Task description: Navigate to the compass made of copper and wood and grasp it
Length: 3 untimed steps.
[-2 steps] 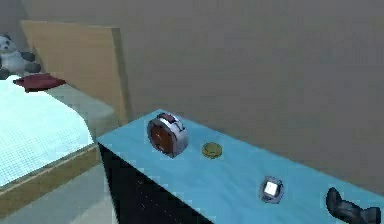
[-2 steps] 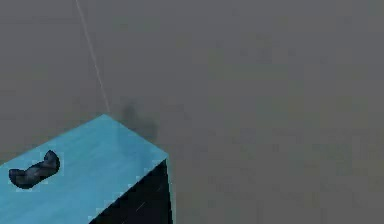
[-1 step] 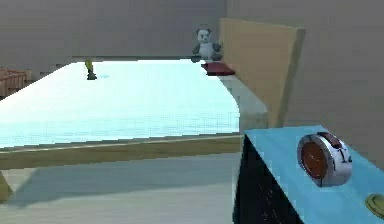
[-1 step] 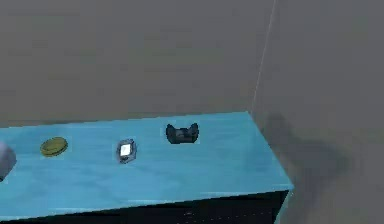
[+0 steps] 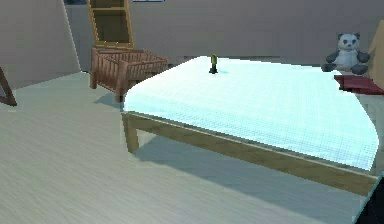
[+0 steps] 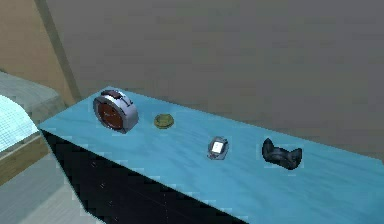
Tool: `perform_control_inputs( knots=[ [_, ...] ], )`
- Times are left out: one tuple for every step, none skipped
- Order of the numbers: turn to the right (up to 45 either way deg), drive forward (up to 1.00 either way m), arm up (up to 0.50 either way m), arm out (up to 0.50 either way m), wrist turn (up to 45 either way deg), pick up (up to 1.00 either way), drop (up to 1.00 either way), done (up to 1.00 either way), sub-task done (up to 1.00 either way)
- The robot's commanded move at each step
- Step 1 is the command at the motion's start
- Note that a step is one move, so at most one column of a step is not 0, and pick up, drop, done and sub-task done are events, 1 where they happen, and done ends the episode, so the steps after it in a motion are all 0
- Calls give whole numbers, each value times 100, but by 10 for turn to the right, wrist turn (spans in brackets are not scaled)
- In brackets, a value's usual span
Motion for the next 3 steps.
perform_control_inputs(
  knots=[
    [0, 0, 50, 0, 0, 0, 0, 0, 0],
    [0, 0, 38, 0, 0, 0, 0, 0, 0],
    [0, 0, 0, 50, 0, 0, 0, 0, 0]
  ],
)
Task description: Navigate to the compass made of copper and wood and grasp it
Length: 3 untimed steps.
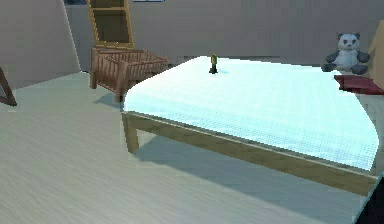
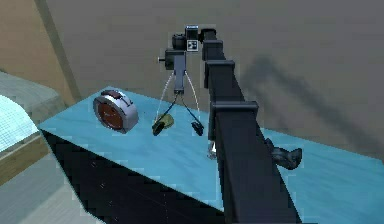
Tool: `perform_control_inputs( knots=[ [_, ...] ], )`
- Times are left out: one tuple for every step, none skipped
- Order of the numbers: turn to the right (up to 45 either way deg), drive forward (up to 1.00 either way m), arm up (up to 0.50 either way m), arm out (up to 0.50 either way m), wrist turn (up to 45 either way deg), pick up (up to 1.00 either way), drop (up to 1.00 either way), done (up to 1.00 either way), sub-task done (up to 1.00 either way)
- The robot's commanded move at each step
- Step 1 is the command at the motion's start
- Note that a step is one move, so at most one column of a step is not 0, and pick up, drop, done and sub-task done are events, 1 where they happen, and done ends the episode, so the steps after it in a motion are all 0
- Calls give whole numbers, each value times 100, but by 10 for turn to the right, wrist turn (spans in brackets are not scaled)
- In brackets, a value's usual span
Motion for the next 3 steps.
perform_control_inputs(
  knots=[
    [0, 0, 0, 0, 450, 0, 0, 0, 0],
    [0, 0, 0, 0, 450, 0, 0, 0, 0],
    [0, 0, 0, 0, 450, 0, 0, 0, 0]
  ],
)
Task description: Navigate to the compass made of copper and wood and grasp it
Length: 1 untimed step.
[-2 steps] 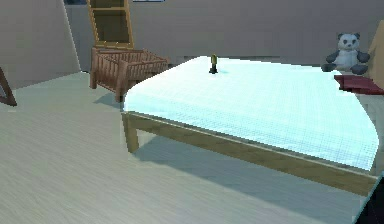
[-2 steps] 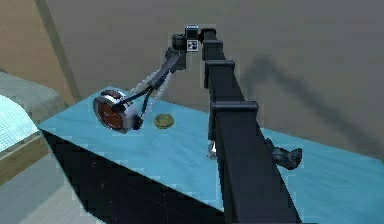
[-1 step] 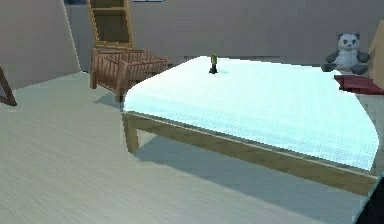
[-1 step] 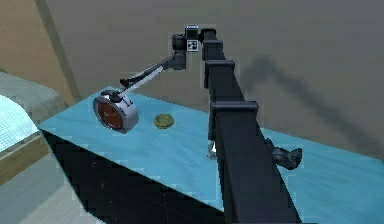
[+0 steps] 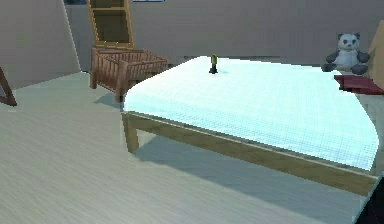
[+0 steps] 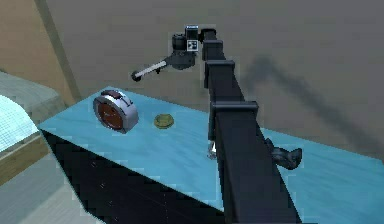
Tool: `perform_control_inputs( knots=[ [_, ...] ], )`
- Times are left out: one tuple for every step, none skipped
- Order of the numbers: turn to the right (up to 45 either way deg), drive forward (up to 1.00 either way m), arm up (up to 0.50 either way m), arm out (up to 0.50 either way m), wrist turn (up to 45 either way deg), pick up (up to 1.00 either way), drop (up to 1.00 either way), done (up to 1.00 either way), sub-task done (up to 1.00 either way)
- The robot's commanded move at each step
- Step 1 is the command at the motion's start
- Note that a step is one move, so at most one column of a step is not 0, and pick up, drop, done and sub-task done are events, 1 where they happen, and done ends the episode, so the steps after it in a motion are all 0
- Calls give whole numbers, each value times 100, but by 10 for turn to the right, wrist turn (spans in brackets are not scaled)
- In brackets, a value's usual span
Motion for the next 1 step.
perform_control_inputs(
  knots=[
    [0, 0, 0, 0, 150, 0, 0, 0, 0]
  ],
)
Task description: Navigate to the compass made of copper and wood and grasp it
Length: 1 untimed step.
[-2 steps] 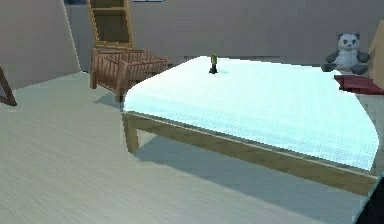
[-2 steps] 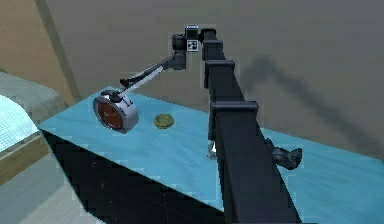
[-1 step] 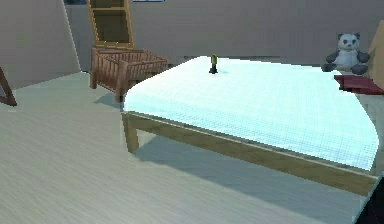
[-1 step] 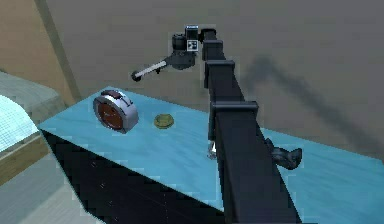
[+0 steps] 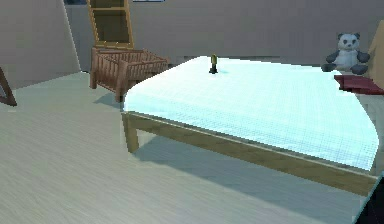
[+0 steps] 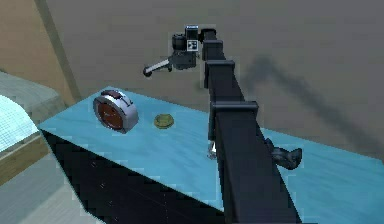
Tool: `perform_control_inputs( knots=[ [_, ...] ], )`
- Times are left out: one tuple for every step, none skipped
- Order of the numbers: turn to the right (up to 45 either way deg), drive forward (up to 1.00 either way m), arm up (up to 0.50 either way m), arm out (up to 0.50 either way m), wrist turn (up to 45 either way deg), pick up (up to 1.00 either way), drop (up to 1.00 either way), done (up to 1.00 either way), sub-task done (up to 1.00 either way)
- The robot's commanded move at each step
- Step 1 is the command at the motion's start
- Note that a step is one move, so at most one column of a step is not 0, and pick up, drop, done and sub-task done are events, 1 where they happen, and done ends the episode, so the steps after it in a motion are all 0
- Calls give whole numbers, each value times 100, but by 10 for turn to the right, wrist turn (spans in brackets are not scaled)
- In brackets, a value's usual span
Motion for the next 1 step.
perform_control_inputs(
  knots=[
    [0, 0, -28, 0, 0, 0, 0, 0, 0]
  ],
)
